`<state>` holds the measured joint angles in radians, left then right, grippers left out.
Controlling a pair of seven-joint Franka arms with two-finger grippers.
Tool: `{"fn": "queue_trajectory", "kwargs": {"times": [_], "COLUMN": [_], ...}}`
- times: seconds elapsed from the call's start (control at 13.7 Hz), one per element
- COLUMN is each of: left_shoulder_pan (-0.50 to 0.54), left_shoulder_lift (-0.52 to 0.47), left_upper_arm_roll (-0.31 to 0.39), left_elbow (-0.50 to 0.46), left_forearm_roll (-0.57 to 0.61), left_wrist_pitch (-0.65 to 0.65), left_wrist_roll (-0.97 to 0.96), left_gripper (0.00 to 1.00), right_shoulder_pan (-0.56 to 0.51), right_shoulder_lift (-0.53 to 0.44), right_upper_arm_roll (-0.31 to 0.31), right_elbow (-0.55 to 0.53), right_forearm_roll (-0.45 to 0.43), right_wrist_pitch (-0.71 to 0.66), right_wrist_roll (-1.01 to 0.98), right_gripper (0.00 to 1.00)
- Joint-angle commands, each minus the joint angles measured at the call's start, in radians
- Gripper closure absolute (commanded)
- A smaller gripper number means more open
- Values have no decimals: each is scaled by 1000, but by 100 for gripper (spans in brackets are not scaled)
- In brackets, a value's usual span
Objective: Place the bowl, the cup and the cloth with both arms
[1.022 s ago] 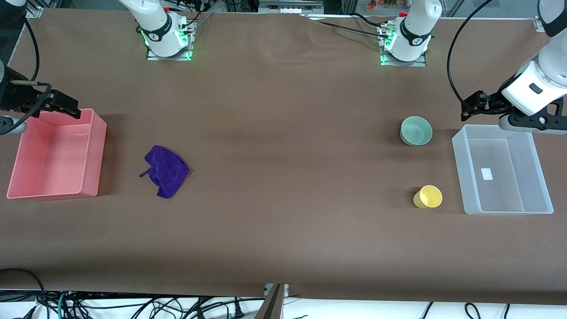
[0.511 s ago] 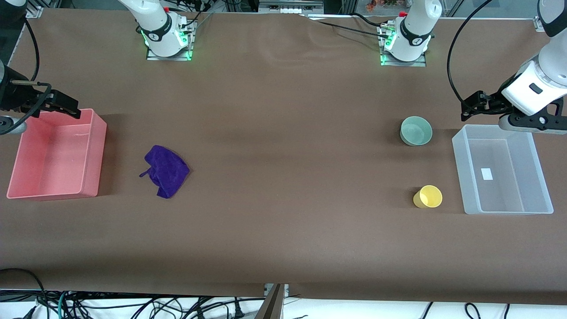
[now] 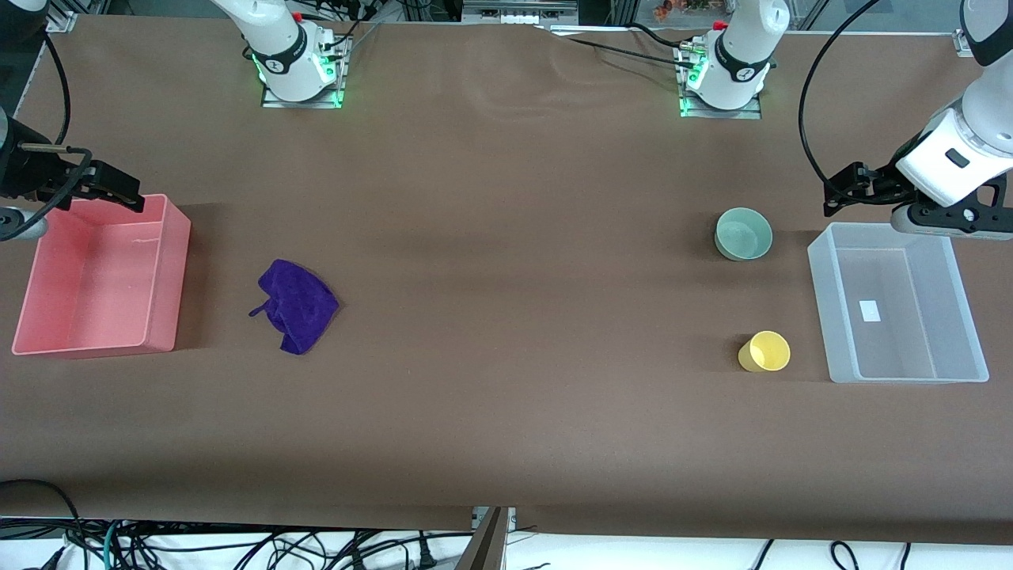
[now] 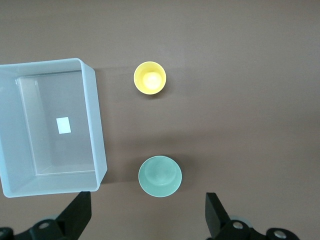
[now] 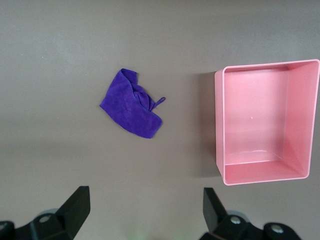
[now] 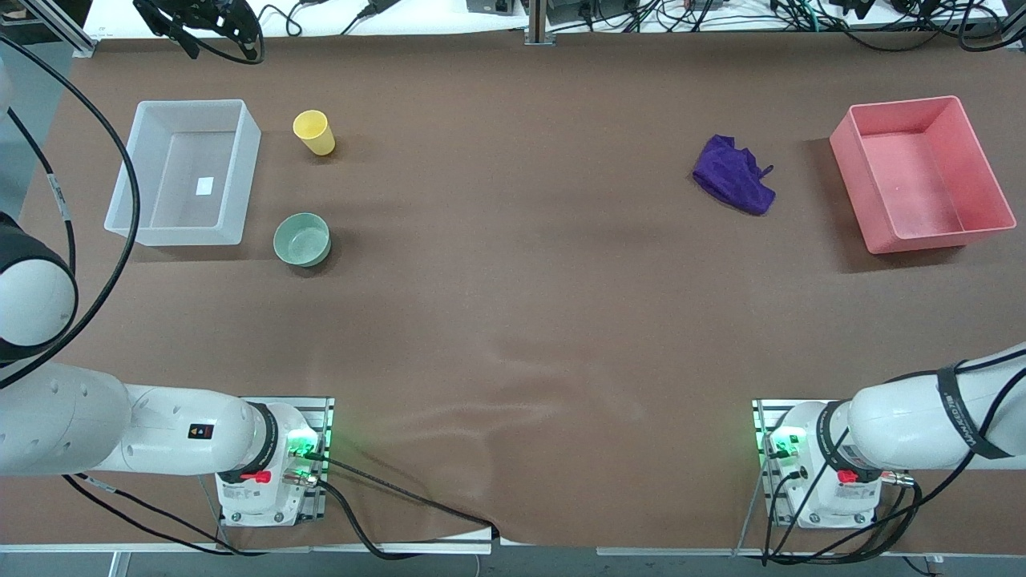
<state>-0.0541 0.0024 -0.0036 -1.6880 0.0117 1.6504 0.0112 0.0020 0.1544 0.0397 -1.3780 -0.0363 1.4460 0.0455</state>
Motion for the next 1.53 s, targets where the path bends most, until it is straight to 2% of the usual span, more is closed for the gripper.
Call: {"fn": "queue_trajectory", "kwargs": {"times": [0.0,0.8,1.46], "left_shoulder_pan": [-1,-1,-1], "left_shoulder_lift": [-1,-1,-1], "left_upper_arm_roll": [2,2,2], "left_elbow": [13,13,13], "left_forearm_roll": [-16,-18,-18], "left_wrist_pitch": [-9,-9,-9], "left_wrist_roll": [-2,-2,-4], "left_gripper": [0,0,0], "right_shoulder_pan": [-5,-4,-11], "right_shoulder_lift": [-7,40,172], "right_upper_arm_roll": [6,5,3], "right_elbow": [-4,-10,-12], "right_forearm_roll": [-4,0,9], "right_wrist_pitch": [5,47,63], "right_wrist_roll": [-9,11,-3], "right_gripper": [0,0,0]}}
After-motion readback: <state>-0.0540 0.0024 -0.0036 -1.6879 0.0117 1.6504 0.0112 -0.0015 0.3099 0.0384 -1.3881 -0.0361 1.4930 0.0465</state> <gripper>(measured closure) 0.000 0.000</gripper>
